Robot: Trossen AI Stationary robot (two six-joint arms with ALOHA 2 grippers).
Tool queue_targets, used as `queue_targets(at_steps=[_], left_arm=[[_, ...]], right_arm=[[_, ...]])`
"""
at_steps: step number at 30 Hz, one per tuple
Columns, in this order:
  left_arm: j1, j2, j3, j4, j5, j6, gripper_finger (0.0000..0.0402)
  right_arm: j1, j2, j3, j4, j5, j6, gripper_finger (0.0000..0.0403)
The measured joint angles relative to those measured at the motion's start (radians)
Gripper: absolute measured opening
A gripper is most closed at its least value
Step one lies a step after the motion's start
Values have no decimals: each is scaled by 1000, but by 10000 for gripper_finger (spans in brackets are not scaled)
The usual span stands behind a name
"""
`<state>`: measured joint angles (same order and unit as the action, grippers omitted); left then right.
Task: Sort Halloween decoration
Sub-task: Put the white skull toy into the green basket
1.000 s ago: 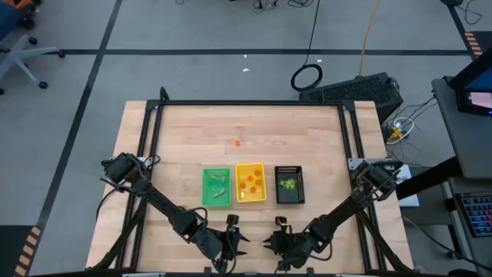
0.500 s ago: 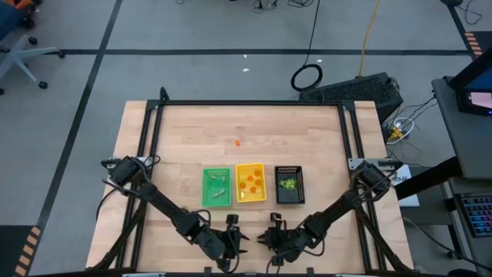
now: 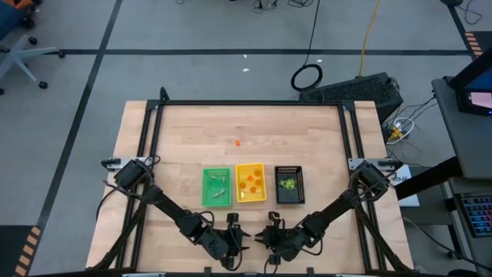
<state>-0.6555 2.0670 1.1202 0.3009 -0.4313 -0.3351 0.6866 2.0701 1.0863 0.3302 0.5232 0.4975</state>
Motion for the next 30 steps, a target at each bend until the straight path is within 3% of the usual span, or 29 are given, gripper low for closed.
queue_targets(at_steps=[12,30], left_arm=[[14,0,0,-3,4,3,184],[19,0,0,15,8,6,184]], right_arm=[[-10,-15,0,-9,-4,-49,47],[148,-246,1,-280,0,-53,47]])
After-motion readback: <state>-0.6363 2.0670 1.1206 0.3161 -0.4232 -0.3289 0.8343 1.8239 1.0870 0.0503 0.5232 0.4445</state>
